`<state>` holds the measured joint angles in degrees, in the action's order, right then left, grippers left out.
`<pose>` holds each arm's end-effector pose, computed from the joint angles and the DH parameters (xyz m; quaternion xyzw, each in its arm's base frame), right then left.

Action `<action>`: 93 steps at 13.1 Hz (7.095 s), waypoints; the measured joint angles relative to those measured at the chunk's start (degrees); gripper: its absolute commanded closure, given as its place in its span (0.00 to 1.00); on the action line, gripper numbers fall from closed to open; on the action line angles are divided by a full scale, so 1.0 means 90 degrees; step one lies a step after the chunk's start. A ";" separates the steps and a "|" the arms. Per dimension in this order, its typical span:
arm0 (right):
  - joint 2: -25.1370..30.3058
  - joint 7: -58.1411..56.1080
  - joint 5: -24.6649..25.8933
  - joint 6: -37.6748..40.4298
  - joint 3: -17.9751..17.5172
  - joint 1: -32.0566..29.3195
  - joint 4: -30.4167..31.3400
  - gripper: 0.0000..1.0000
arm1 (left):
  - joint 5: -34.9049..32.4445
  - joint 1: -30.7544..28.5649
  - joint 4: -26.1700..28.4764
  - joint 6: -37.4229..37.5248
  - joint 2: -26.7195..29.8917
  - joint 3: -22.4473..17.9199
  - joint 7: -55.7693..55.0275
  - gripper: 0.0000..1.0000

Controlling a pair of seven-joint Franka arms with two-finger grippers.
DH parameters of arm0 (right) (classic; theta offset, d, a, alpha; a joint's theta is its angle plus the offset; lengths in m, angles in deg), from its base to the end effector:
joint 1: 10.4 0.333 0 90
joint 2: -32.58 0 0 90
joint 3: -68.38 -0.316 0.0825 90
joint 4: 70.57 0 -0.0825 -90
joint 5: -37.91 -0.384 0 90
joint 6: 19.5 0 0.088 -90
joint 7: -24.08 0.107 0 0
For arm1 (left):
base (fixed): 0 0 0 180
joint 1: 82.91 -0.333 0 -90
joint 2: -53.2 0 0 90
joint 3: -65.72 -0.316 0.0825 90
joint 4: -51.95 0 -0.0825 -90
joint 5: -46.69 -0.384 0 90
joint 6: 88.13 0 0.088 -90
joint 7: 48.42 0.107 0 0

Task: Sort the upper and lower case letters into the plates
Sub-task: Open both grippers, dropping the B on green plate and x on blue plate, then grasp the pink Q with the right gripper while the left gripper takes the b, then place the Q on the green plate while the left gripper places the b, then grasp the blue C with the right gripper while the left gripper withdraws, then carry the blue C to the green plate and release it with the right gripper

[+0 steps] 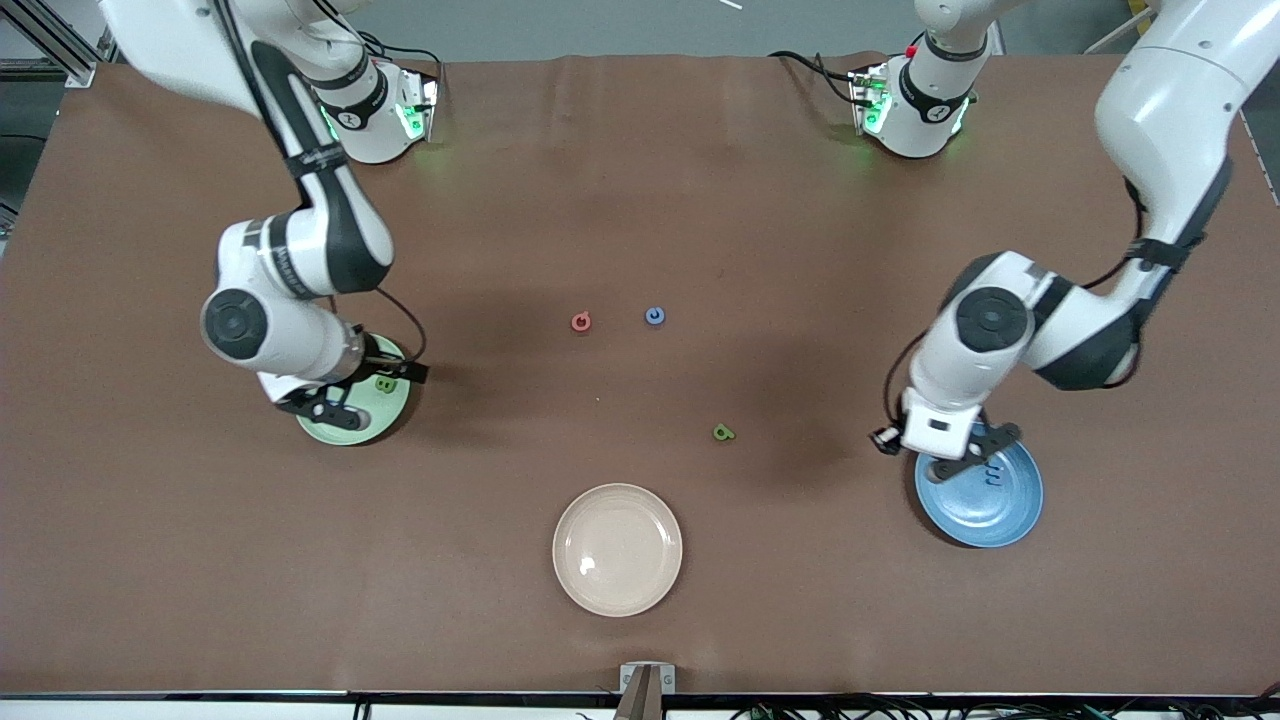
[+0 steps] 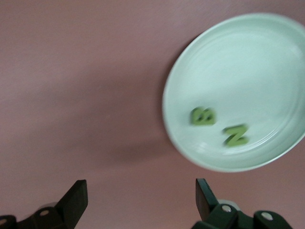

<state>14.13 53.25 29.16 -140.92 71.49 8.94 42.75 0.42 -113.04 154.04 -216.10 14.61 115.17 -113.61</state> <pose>0.5617 0.1717 0.2919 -0.9822 0.1565 0.1028 0.0140 0.6435 -0.1400 0.2872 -0.9729 -0.2144 -0.0829 0.0264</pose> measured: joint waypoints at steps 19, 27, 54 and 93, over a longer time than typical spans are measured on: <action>-0.1221 0.3791 -0.0026 -0.2997 -0.0008 0.3138 0.0658 0.33 | 0.1116 0.3256 -0.1483 -0.0005 -0.0900 -0.1267 -0.2627 0.03; -0.1186 0.3788 -0.0024 -0.2999 0.0084 0.3139 0.0647 1.00 | 0.1757 0.4981 -0.2424 -0.0029 -0.1596 -0.2295 -0.3781 0.23; -0.0777 -0.3610 -0.0124 -0.1687 0.1383 -0.0563 0.0879 0.00 | 0.2137 0.1483 -0.2533 0.1585 -0.0890 -0.2311 0.0583 0.72; -0.2342 0.5973 -0.1015 -0.2620 0.1269 0.5288 -0.1191 0.39 | 0.5115 0.3573 -0.0794 0.4289 0.4800 -0.5564 0.6620 0.00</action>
<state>-6.95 107.01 20.02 -164.50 82.91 56.53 32.03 46.46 -80.88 146.89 -177.50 57.81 65.09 -54.03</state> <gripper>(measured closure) 0.304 0.000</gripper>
